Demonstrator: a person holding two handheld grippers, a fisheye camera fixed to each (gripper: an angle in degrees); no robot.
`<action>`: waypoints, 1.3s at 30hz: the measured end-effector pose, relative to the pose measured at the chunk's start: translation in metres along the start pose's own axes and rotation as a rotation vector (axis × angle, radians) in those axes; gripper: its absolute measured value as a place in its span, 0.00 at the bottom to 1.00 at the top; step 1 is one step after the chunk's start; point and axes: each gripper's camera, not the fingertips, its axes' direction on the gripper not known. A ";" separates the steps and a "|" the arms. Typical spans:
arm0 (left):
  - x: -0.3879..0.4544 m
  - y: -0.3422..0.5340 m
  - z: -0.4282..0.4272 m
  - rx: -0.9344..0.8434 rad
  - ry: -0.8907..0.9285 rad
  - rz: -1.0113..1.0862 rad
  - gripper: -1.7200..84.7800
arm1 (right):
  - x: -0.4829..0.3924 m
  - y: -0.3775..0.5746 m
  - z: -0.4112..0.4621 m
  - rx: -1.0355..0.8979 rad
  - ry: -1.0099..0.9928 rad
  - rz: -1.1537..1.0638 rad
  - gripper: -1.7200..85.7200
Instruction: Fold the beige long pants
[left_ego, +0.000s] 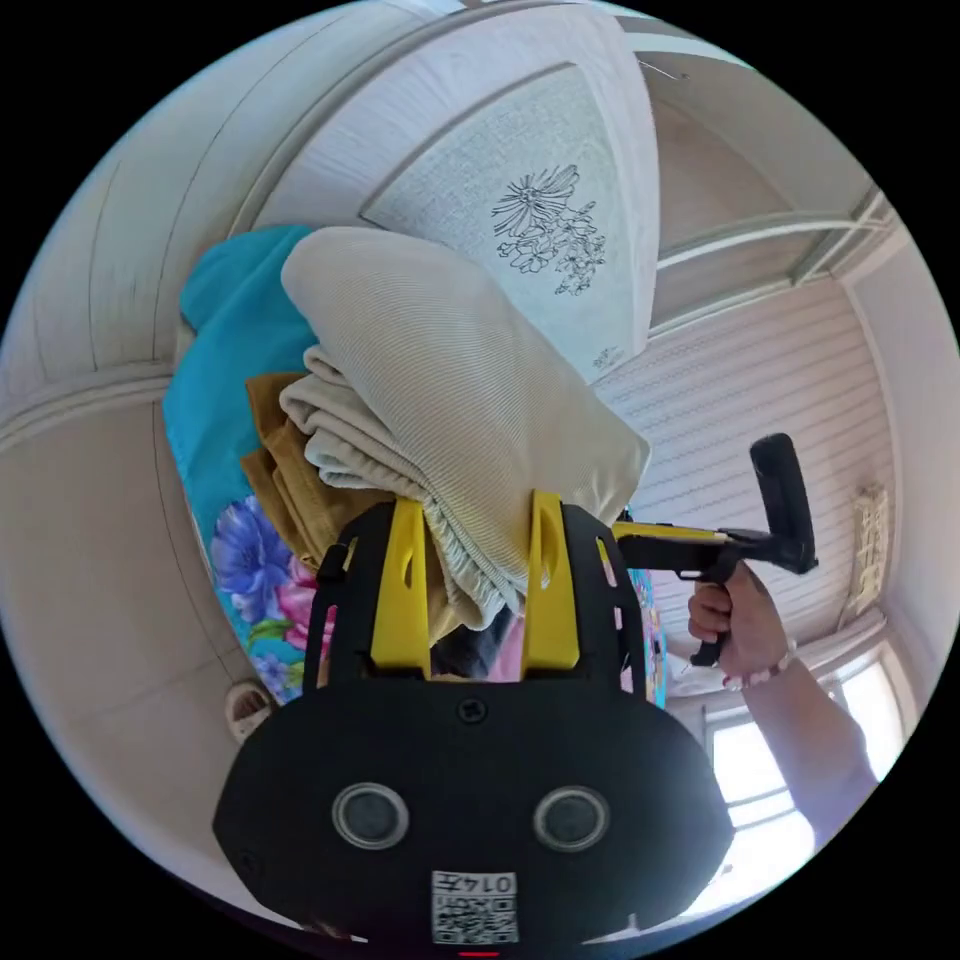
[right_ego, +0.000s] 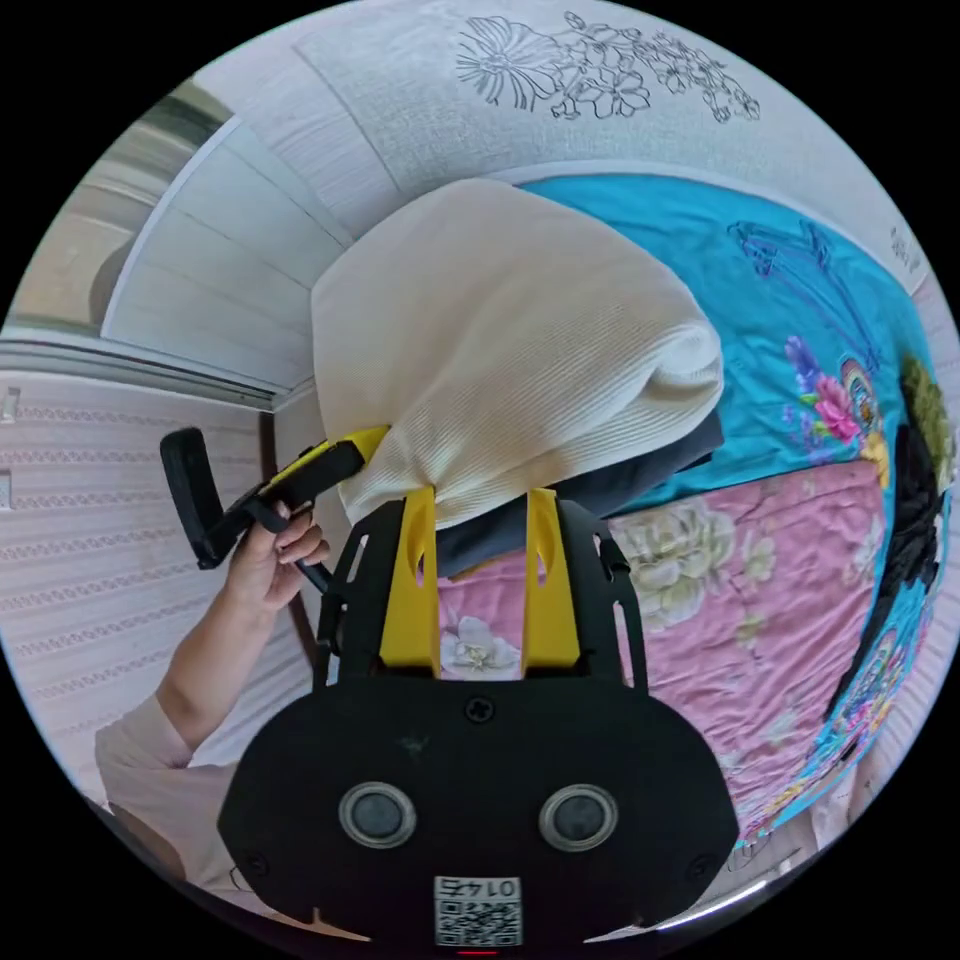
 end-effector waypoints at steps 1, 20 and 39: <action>0.000 0.012 0.001 0.003 0.008 0.033 0.19 | 0.003 0.004 0.004 -0.012 -0.027 0.004 0.17; 0.167 0.416 -0.064 -0.017 -0.076 0.932 0.05 | -0.006 0.597 0.031 0.094 -0.113 0.485 0.02; 0.523 0.988 0.086 -0.541 0.967 1.847 0.13 | -0.206 1.151 -0.081 0.972 0.424 1.487 0.09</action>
